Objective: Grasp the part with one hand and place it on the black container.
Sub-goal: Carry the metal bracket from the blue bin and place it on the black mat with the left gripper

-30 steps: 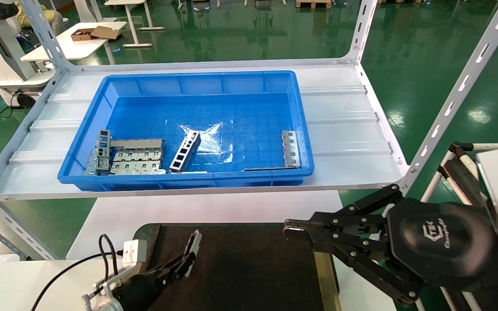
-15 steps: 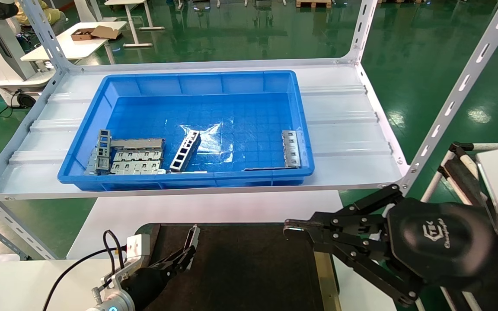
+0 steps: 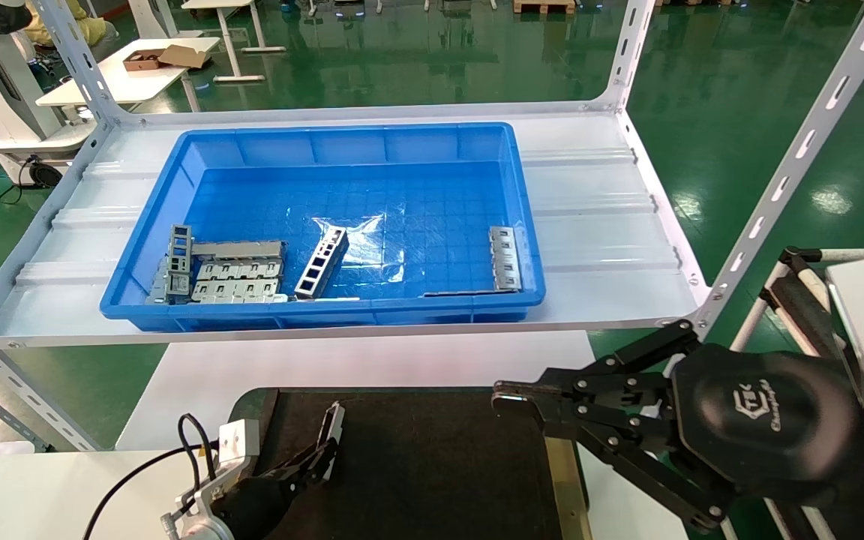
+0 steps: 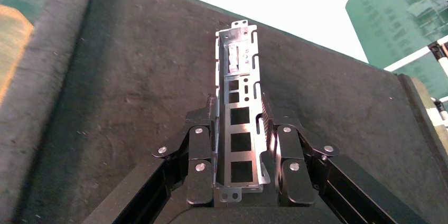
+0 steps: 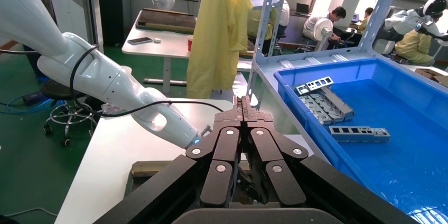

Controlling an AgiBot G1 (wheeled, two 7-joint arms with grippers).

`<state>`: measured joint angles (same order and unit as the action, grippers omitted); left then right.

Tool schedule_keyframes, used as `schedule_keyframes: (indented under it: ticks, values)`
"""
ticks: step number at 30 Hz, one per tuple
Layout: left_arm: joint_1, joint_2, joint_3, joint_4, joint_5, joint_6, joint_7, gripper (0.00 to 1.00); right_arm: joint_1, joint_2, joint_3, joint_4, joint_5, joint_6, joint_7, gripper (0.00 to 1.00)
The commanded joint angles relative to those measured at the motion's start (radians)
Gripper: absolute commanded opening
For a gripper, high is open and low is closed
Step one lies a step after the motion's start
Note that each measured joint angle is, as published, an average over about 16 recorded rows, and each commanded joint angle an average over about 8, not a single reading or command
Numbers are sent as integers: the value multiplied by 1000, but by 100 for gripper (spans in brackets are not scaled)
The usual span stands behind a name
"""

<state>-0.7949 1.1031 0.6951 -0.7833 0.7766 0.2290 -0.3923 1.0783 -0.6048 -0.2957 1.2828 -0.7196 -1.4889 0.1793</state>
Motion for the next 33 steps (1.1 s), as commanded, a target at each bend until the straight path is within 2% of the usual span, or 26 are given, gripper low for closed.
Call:
schedule_keyframes:
  ticks: [1, 20, 21, 22, 28, 29, 30, 33]
  values:
    - [5, 0, 2, -6, -1, -4, -4, 0, 0, 0, 0, 0, 0, 0, 0, 0]
    - [14, 15, 48, -62, -5, -31, -51, 0, 0, 0, -1, 0, 1, 1, -1, 0]
    - [14, 16, 52, -63, -4, -32, -53, 3, 0, 0, -1, 0, 1, 1, -1, 5]
    - [13, 17, 55, -64, -4, -34, -55, 9, 0, 1, -1, 0, 1, 1, -1, 16]
    - [13, 15, 74, -72, -1, -43, -68, 84, 0, 1, -2, 0, 1, 1, -1, 91]
    - [13, 15, 77, -73, -1, -44, -71, 94, 0, 1, -2, 0, 1, 1, -1, 98]
    - [14, 14, 80, -75, -1, -46, -73, 100, 0, 1, -2, 0, 1, 1, -1, 100]
    - [15, 12, 88, -81, -1, -52, -80, 100, 0, 1, -2, 0, 1, 1, -1, 100]
